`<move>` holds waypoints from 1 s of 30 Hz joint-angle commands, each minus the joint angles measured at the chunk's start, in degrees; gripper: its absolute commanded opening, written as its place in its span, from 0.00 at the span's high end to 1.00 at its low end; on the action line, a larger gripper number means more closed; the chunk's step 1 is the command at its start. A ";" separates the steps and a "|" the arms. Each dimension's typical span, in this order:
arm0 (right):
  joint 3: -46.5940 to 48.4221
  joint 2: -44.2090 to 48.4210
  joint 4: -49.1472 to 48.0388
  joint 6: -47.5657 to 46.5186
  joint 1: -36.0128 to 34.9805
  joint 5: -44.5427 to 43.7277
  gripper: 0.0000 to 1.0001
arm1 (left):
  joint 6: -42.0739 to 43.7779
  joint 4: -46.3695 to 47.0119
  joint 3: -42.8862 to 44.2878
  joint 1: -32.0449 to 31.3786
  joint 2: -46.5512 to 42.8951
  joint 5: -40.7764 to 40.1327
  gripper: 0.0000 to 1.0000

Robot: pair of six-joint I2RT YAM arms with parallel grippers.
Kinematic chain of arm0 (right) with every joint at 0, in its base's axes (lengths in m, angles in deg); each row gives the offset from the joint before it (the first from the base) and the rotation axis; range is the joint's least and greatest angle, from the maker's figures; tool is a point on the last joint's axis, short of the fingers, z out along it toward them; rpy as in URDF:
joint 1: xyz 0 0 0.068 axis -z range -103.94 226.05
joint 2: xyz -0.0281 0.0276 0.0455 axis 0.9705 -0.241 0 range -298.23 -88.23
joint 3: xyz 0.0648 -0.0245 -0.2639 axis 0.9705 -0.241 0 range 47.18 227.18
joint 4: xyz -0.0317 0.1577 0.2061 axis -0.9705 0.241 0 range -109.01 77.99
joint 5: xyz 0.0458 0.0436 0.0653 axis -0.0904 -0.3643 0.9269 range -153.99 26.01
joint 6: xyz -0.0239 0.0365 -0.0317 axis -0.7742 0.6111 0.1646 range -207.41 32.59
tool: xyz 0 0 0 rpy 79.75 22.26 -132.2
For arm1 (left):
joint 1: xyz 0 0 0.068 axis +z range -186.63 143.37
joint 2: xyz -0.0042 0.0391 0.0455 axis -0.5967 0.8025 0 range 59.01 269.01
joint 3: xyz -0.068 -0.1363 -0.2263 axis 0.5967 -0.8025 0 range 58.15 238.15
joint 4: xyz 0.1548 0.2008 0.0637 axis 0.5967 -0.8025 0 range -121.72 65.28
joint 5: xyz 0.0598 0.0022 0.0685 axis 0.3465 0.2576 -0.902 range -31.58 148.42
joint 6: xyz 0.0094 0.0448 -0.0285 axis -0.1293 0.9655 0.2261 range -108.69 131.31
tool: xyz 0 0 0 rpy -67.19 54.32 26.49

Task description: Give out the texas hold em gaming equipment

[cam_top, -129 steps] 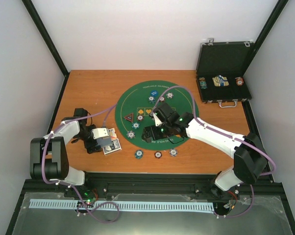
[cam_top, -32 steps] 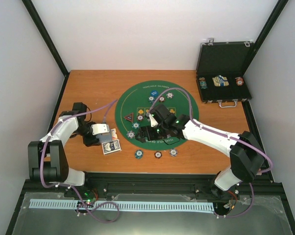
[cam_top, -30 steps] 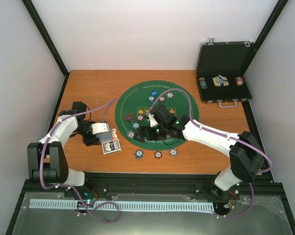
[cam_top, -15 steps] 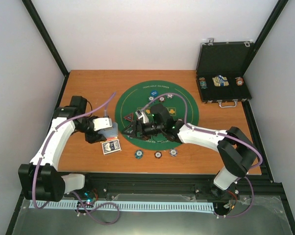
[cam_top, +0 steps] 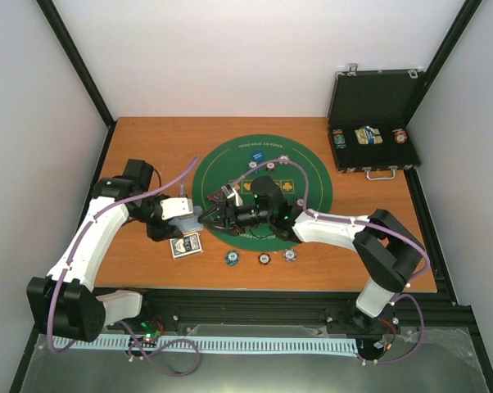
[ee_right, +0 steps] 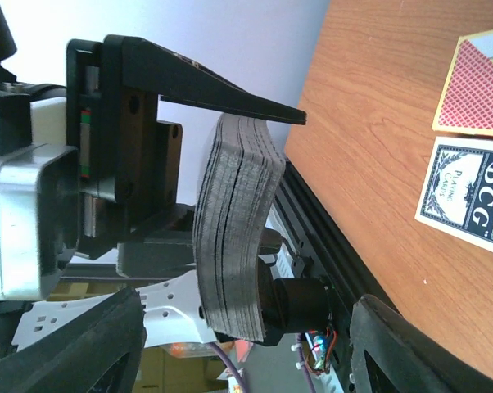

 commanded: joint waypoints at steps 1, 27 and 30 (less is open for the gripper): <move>0.98 -1.59 -3.40 1.17 -1.36 0.71 0.32 | -1.33 -1.23 2.17 -1.42 -1.13 0.64 0.99; 3.87 -9.75 -13.32 9.07 -3.35 1.15 0.86 | -1.53 0.93 0.13 -3.96 -3.53 -0.92 0.73; 2.79 -8.96 -12.90 8.93 -3.33 1.28 0.97 | -2.41 1.08 0.23 -3.97 -4.57 0.24 0.08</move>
